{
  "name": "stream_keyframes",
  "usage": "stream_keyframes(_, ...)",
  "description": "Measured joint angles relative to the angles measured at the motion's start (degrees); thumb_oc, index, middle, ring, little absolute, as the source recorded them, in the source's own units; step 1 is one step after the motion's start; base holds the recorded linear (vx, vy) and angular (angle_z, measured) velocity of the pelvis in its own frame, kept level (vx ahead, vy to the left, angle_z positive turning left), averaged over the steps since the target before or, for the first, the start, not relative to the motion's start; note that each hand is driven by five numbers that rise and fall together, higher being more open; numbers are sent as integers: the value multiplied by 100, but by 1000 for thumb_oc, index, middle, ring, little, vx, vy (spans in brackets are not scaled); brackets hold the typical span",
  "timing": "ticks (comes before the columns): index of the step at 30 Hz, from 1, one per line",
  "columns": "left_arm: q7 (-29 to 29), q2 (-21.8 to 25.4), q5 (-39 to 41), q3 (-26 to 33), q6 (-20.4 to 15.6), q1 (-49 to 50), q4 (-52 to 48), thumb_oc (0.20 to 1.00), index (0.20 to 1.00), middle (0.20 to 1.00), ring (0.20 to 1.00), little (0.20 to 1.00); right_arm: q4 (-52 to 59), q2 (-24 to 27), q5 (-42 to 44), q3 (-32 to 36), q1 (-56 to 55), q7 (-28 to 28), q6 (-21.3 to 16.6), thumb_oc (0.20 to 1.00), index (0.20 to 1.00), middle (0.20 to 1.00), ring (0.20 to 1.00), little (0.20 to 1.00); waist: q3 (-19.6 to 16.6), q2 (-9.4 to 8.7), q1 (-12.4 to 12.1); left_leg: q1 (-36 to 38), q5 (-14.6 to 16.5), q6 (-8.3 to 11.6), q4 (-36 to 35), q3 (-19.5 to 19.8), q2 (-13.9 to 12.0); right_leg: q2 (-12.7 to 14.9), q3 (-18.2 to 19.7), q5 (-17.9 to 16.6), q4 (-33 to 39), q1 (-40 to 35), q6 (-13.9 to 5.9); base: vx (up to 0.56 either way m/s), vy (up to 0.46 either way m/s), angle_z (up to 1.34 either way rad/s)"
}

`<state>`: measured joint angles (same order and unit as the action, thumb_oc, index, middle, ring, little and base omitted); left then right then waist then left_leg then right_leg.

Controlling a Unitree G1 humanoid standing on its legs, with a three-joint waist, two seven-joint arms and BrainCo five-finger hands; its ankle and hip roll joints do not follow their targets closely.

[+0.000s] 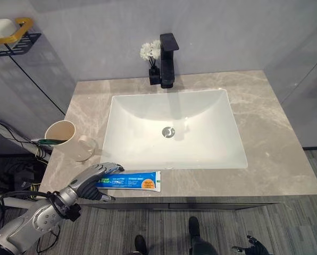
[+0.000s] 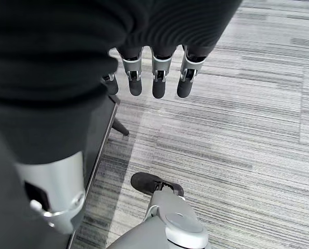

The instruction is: Put brush and paste in cup on sink, flatten towel.

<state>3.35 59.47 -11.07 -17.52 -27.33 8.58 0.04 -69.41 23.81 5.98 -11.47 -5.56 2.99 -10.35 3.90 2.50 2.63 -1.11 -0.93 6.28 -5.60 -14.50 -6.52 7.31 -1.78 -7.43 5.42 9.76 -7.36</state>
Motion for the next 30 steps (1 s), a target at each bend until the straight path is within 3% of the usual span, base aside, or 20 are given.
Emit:
stream_keyframes(4, -145, -189, 226, -98, 30, -12, 72, 1000, 1000, 1000, 1000, 1000, -127, -118, 0, 2, -95, -5, 9, 1000, 1000, 1000, 1000, 1000, -99, -94, 53, -1, 0, -1, 0, 1, -8, -7, 0, -6, 0, 2, 9, 3, 0, -1)
stream_keyframes(10, -276, -800, 906, 85, 266, 119, 182, 1000, 1000, 1000, 1000, 1000, -129, -135, 2, 3, -157, -56, 17, 1000, 1000, 1000, 1000, 1000, -232, -16, 125, 4, -1, -2, 0, -1, -20, -20, -1, -10, 0, -3, 16, 0, 0, 0)
stream_keyframes(20, -359, -851, 1094, 103, 410, 119, 181, 1000, 1000, 1000, 1000, 1000, -108, -136, 3, 2, -172, -59, 20, 1000, 1000, 1000, 1000, 1000, -266, 47, 123, -6, -9, 14, -1, 10, -83, -80, -18, 13, 1, -1, 83, 0, 0, 0)
stream_keyframes(22, -361, -851, 1070, 102, 410, 118, 183, 824, 824, 824, 824, 824, -106, -135, 2, 2, -177, -59, 20, 1000, 1000, 1000, 1000, 1000, -262, 65, 122, -9, -10, 21, -1, 13, -102, -97, -21, 15, 1, 2, 87, 0, 0, 0)
stream_keyframes(25, -367, -851, 1042, 100, 387, 119, 180, 256, 256, 256, 256, 256, -96, -135, 4, 3, -191, -58, 20, 1000, 1000, 1000, 1000, 1000, -248, 118, 119, -16, -11, 29, -1, 21, -118, -112, -26, 15, 1, 3, 88, 0, 0, 0)
stream_keyframes(26, -367, -850, 988, 99, 380, 118, 176, 200, 200, 200, 200, 200, -95, -134, 4, 3, -198, -57, 20, 1000, 1000, 1000, 1000, 1000, -245, 139, 119, -17, -11, 31, -1, 25, -120, -115, -27, 16, 1, 3, 88, 0, 0, 0)
stream_keyframes(30, -304, -847, 867, 104, 405, -19, 235, 200, 200, 200, 200, 200, -93, -131, 4, 5, -203, -57, 20, 1000, 1000, 1000, 1000, 1000, -225, 189, 124, -20, -10, 46, -1, 21, -139, -132, -27, 27, 1, 10, 96, 0, 0, 0)
